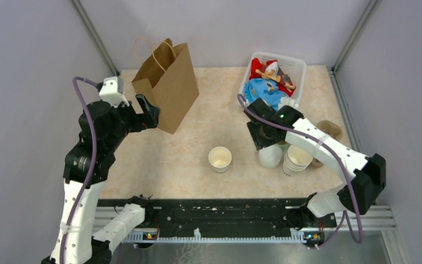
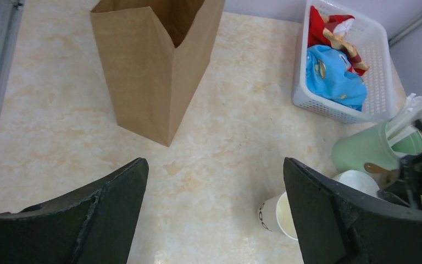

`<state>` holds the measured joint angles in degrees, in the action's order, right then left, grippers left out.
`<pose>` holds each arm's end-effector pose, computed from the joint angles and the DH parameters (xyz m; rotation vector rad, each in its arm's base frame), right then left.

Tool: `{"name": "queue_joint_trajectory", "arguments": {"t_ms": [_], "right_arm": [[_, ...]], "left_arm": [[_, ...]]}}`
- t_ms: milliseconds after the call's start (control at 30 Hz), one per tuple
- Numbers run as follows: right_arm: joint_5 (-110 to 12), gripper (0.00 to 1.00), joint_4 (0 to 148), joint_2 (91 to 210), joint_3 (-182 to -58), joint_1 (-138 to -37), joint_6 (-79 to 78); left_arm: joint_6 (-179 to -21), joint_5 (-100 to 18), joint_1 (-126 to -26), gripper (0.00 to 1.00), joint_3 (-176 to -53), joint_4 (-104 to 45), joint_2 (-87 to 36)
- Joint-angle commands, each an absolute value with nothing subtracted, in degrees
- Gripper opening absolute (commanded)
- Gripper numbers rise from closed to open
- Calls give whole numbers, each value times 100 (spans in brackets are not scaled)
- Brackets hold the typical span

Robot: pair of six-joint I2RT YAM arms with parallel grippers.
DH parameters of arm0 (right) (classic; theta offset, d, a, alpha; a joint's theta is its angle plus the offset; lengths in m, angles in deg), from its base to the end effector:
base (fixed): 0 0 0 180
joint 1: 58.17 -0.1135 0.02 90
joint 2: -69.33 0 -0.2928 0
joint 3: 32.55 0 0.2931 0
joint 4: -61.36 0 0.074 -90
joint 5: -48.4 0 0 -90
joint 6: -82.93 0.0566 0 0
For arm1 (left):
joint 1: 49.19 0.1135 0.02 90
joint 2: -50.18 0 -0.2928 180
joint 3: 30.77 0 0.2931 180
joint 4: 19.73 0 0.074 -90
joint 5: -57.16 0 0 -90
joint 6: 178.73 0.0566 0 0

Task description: Pack the takeout coffee

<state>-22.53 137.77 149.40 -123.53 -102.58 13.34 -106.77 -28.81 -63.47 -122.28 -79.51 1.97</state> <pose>0.2345 0.2039 0.3414 -0.4488 2.5687 -0.0663 0.1592 -0.0364 0.4958 -0.1105 1.8671 -0.3255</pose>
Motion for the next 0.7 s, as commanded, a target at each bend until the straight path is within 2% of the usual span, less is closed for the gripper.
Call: {"name": "queue_joint_trajectory", "arguments": {"t_ms": [0, 133, 267, 467, 667], "right_arm": [[-2813, 46, 13390, 15290, -11576, -9985, 403], [-3354, 46, 12918, 15383, -11126, -9962, -49], [-3349, 45, 12614, 15729, -11070, -9961, -106], [-3160, 31, 12391, 16028, -11209, -9965, -95], [-3083, 24, 12286, 16116, -11077, -9964, -162]], "left_arm": [[-10628, -3603, -6350, 98, -12168, -7621, -34], [-10727, -3983, -6352, 98, -12037, -7563, -153], [-10821, -4127, -6352, 98, -11942, -7513, -209], [-10850, -4181, -6352, 98, -11970, -7531, -257], [-10854, -4179, -6353, 98, -11968, -7561, -272]]}}
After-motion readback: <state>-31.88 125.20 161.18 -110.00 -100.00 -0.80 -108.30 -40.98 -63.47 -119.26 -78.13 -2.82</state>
